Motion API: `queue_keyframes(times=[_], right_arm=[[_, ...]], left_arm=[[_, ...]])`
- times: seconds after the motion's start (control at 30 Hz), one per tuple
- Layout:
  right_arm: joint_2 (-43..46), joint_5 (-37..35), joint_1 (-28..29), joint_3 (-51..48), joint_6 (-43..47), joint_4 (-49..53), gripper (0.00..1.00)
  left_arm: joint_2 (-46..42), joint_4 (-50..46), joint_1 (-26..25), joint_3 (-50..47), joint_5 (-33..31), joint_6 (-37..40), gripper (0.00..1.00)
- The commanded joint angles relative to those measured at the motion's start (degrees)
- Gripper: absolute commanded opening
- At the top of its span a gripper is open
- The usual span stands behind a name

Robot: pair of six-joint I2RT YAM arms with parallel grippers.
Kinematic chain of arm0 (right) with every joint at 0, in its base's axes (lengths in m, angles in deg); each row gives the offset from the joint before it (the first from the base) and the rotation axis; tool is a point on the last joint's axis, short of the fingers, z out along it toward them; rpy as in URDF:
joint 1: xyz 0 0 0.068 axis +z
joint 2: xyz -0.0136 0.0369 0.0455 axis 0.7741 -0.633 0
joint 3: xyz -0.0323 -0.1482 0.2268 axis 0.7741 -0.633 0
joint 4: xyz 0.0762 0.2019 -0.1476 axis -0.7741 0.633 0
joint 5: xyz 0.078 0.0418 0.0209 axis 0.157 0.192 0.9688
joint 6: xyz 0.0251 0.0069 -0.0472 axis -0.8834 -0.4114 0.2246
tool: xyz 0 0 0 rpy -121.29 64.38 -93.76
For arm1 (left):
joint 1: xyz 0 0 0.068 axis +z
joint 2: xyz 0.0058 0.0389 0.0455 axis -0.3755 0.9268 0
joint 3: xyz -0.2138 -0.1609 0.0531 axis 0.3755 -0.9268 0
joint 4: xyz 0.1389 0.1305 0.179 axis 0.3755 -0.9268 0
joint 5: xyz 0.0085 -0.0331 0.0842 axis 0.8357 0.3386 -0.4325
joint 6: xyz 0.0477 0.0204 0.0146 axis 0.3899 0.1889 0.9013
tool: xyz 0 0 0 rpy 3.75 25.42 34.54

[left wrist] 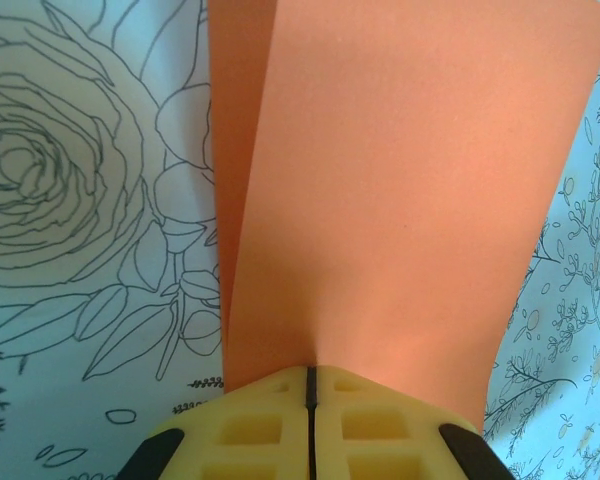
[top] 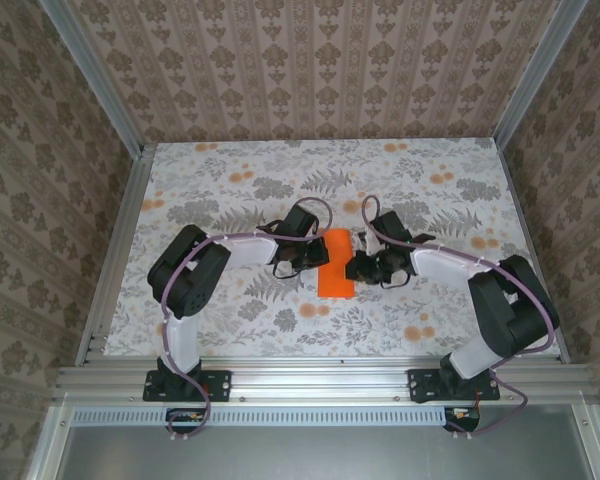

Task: Fold a paper plane with a square sheet of paper (pick it up from the middle)
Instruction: First fold the square sheet of paper in half at the center of the table.

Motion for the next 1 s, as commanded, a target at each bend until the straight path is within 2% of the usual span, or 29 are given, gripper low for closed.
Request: queue_keyframes(times=[0.0, 0.2, 0.47, 0.7, 0.97], right_arm=[[-2.4, -4.29, -1.2, 4.9, -1.46, -2.19, 0.19], [-10.45, -3.46, -1.88, 8.48, -2.87, -6.8, 0.14], [-17.14, -3.1, -3.13, 10.66, -3.61, -9.2, 0.13], [-17.64, -5.48, -5.49, 7.71, -6.72, -11.08, 0.13], [-16.17, -1.66, -4.21, 12.79, -6.56, -9.73, 0.13]], left_arm=[[4.78, -7.79, -0.35, -1.49, -3.0, 1.66, 0.07], [4.64, -7.85, -0.41, -1.33, -2.95, 1.83, 0.07], [4.78, -8.2, -0.41, -1.29, -2.77, 2.25, 0.07], [4.98, -9.63, -0.41, -1.12, -2.88, 3.2, 0.07], [4.76, -10.16, -0.41, -0.82, -2.71, 3.61, 0.07]])
